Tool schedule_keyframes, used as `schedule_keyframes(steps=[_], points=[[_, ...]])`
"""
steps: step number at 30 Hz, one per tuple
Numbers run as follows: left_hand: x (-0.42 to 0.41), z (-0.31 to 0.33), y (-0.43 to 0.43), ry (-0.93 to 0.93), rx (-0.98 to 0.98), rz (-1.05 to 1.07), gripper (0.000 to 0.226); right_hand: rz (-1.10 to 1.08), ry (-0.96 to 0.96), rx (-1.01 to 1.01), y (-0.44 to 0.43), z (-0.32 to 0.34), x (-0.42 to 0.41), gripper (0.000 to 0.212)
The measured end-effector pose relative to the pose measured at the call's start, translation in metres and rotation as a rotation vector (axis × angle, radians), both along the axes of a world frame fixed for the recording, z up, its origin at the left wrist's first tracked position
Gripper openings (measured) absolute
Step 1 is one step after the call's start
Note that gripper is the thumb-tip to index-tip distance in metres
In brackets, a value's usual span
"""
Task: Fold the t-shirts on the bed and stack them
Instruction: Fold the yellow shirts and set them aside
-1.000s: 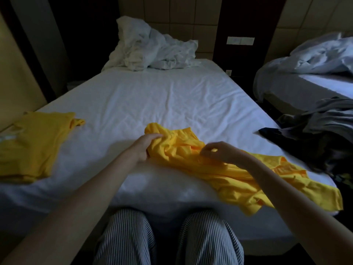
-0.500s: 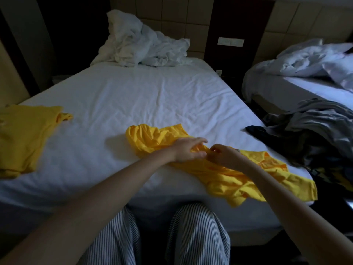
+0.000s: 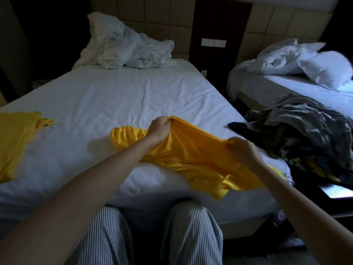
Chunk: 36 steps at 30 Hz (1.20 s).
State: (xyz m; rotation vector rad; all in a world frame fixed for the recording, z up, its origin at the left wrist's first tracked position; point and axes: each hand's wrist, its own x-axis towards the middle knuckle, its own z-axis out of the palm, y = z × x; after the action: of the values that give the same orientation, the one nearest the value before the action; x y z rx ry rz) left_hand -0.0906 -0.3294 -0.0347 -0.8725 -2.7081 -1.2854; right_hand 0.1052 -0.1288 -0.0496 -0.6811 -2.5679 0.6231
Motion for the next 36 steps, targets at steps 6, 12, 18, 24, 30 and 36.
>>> schedule_keyframes(steps=[6,12,18,24,30,36], points=[[-0.016,0.039,-0.002,-0.608,0.623,0.312,0.030,0.043,0.524,-0.564,-0.030,0.029,-0.048,0.024],[-0.006,0.014,-0.016,-0.034,-0.148,0.247,0.070,0.148,0.176,-0.154,-0.029,0.009,-0.054,0.049],[0.069,-0.040,-0.010,0.200,-0.605,-0.398,0.086,0.066,0.226,-0.156,-0.025,-0.022,-0.033,0.024],[0.075,-0.044,0.007,0.084,-0.209,-0.306,0.020,0.129,0.435,-0.064,-0.032,-0.035,-0.008,0.020],[0.032,0.015,-0.008,-0.329,0.399,0.032,0.022,0.420,0.000,0.261,-0.037,-0.045,0.010,0.071],[0.011,0.055,-0.040,-0.950,0.555,0.005,0.055,0.288,-0.199,0.275,-0.071,-0.037,-0.031,0.104]])
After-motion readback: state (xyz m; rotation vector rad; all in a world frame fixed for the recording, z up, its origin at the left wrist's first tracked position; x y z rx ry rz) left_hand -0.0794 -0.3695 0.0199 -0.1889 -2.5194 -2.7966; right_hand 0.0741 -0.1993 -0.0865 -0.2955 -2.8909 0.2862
